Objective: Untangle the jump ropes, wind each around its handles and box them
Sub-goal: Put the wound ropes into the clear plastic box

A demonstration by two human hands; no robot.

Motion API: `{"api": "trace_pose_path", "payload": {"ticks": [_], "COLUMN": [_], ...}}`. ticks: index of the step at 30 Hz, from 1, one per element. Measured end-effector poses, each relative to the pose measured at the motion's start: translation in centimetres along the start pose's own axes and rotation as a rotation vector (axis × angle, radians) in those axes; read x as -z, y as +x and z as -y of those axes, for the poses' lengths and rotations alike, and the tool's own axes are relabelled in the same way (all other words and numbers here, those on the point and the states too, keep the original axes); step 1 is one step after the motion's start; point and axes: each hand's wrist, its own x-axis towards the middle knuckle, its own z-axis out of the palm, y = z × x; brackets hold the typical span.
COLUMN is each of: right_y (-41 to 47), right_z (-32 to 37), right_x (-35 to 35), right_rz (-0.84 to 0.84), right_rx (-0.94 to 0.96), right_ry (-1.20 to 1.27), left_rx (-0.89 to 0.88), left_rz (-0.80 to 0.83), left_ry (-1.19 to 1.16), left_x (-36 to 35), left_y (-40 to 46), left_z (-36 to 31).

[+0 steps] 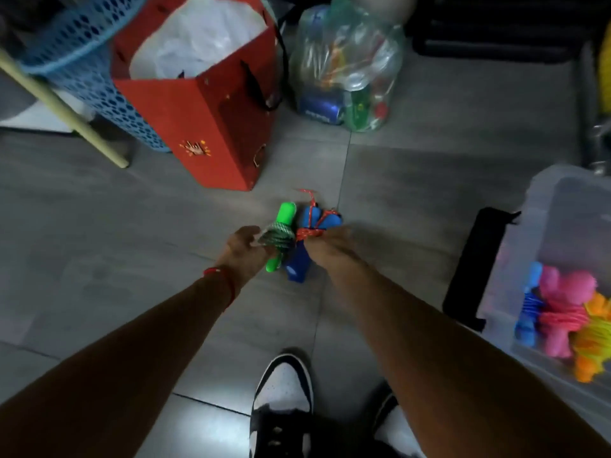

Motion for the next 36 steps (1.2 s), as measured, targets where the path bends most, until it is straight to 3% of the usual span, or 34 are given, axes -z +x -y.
{"api": "trace_pose_path", "payload": {"ticks": [3, 5, 10, 14, 18, 24, 27, 36], "right_y": [2.7, 3.3, 3.4, 1.9, -2.2, -10.7, -15.1, -25.1], "right_z": [0.0, -0.3, -1.6, -1.4, 0.3, 2.0, 1.4, -7.0], "right_x": [-2.2, -3.2, -4.8, -4.2, -1.5, 7.5, 13.8, 30.8], "right_rz": [-0.103, -0.076, -0.073, -0.124, -0.147, -0.157, -0.145, -0.243], "right_rx": [-0.165, -0.173, -0.143, -0.108, 0.01, 0.208, 0.219, -0.059], "right_ry": [0.028, 0.093, 0.12, 0.21, 0.244, 0.184, 0.201, 0.491], "left_rx": [-0.01, 0.015, -0.072, -0.037, -0.011, -0.142, -0.234, -0.435], "left_rz": [0.025, 0.074, 0.017, 0.024, 0.135, 0.285, 0.349, 0.633], "left_ry": [0.038, -0.044, 0.105, -0.09, -0.39, -0.599, -0.529, -0.031], "left_x": [-1.9, -3.2, -5.0, -4.4, -2.1, -1.4, -2.6, -11.7], "left_y": [4.1, 5.3, 8.1, 4.8, 1.2, -8.5, -14.5, -28.0], "left_z": [1.3, 1.0, 2.7, 1.4, 0.3, -4.6, -8.3, -16.9]}}
